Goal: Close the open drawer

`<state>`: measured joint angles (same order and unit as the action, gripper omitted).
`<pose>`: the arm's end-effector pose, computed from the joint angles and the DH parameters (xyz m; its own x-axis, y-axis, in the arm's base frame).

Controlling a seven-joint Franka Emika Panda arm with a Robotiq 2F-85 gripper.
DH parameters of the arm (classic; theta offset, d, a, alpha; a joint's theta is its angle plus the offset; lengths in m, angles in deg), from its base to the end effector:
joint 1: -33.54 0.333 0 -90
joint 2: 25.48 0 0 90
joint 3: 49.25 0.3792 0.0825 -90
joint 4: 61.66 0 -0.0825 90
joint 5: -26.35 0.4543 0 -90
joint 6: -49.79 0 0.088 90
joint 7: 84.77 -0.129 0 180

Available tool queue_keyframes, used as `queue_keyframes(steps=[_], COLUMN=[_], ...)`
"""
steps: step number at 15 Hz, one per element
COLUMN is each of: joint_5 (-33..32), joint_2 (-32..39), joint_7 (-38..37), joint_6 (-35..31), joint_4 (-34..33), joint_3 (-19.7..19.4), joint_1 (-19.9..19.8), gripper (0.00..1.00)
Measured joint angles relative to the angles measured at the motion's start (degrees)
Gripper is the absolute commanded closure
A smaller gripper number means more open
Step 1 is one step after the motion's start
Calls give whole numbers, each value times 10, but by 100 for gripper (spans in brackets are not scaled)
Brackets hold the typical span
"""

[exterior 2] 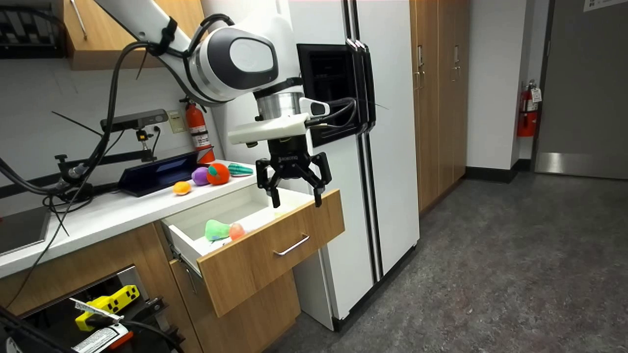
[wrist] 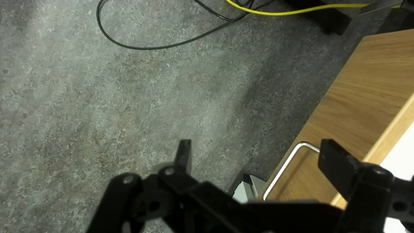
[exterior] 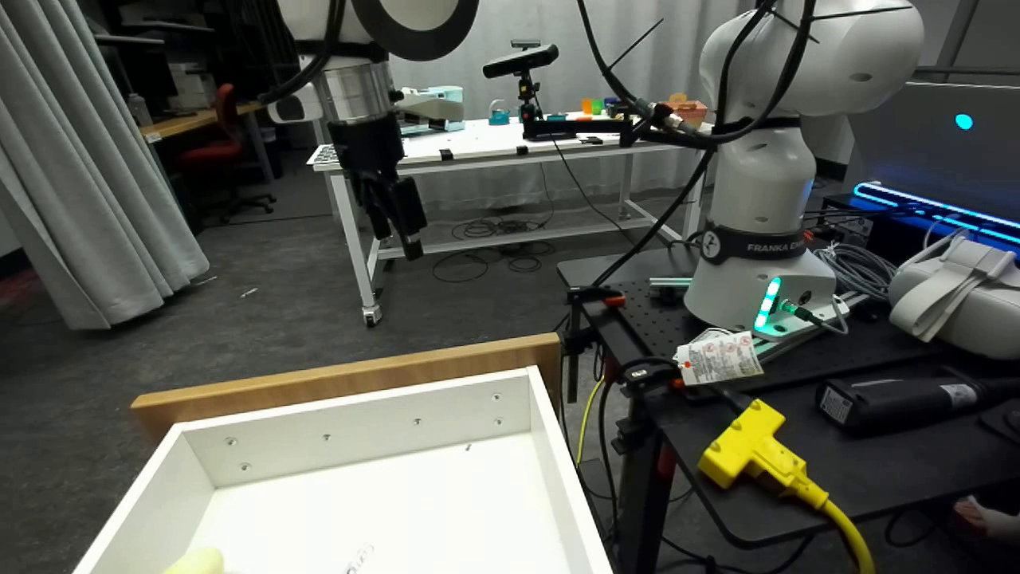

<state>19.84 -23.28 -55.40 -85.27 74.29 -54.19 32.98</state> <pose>0.5398 -0.0554 0.2920 0.8754 0.4753 -0.0885 0.4799 -0.8764 0.0408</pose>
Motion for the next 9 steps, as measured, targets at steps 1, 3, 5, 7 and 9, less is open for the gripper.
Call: queue_keyframes(steps=[1, 3, 5, 7, 9], joint_5=[0, 0, 1, 7, 23], joint_2=[8, 31, 59, 85, 107], joint_7=[0, 0, -3, -6, -10], joint_6=[-3, -17, -32, -37, -38], joint_4=[-2, -10, -24, -43, -66], joint_3=[2, 10, 18, 25, 31], joint_1=[0, 0, 0, 0, -3], gripper=[0, 0, 0, 0, 0])
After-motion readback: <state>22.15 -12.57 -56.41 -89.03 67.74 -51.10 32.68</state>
